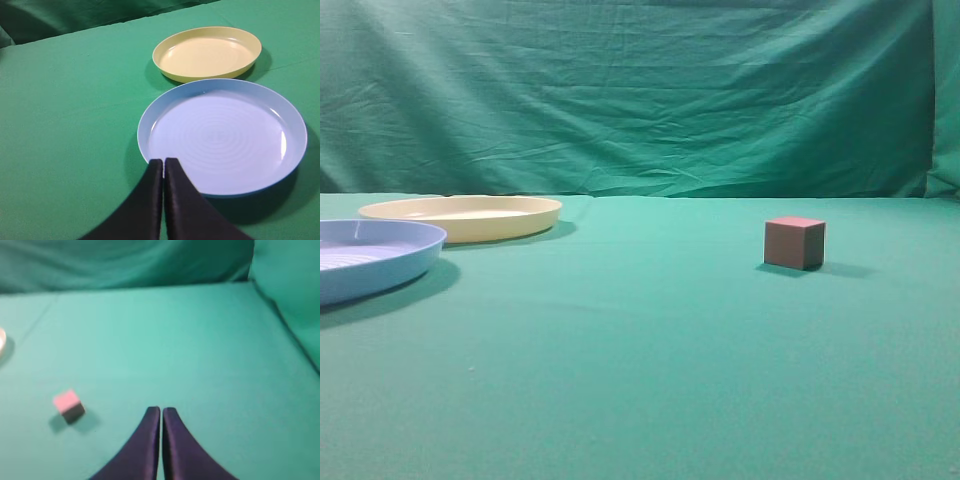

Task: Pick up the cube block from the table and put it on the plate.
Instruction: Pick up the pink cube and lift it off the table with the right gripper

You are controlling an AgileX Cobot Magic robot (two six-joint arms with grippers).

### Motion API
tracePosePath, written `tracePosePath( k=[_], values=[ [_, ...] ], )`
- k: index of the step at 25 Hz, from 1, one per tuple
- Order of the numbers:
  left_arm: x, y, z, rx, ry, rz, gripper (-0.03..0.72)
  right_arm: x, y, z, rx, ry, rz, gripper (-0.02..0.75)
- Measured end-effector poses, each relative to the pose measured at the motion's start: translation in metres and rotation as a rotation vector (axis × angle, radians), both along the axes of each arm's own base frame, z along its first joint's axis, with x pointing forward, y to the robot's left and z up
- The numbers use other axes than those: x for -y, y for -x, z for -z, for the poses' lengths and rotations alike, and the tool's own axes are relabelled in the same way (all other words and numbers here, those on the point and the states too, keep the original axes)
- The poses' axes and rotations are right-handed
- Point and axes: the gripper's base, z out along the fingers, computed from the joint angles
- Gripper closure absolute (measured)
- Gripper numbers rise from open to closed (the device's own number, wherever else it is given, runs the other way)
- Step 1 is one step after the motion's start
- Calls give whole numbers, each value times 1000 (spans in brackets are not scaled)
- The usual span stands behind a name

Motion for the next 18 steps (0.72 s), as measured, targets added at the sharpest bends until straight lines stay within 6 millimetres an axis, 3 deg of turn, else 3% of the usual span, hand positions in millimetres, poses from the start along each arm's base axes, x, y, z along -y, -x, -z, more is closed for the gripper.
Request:
tracePosePath(
  k=[5, 11, 18],
  values=[
    [0, 0, 0, 0, 0, 0, 688, -9, -31, -6, -272, 145, -139, 738],
    [0, 0, 0, 0, 0, 0, 688, -29, -64, -11, -330, 143, -259, 738],
    [0, 0, 0, 0, 0, 0, 688, -68, -118, -2, -459, 304, -480, 738]
  ],
)
